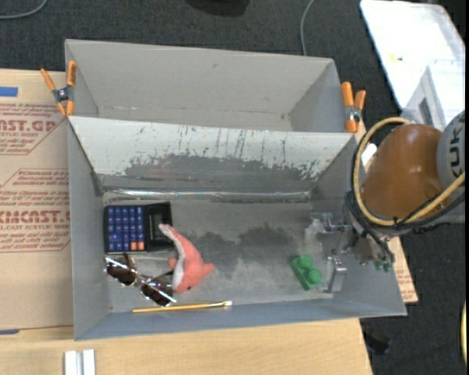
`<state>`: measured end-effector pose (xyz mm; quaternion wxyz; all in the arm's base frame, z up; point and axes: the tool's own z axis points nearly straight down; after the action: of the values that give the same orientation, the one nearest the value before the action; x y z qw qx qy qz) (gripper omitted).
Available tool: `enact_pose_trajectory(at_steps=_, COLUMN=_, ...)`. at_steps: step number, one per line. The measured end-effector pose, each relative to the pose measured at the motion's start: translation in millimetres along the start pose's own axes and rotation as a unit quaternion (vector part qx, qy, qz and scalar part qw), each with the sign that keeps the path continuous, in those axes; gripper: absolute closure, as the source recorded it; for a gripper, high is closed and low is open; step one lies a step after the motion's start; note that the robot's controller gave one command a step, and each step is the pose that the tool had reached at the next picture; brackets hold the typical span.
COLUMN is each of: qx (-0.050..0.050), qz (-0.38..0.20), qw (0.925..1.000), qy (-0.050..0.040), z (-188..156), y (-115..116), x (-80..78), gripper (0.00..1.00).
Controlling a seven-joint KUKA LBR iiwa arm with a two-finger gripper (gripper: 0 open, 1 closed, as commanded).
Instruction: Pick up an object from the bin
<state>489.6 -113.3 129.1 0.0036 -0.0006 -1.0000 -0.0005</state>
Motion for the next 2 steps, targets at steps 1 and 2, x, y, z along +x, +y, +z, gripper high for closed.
enact_pose_trajectory(at_steps=1, qx=0.001, qz=-0.001, qw=1.0000, qy=-0.0037, z=-4.3, y=0.5, x=-2.0, gripper=0.00)
enact_pose_trajectory(at_steps=2, qx=0.000, qz=0.093, qw=0.9957, qy=-0.0039, z=60.2, y=-3.6, x=7.1, gripper=0.00)
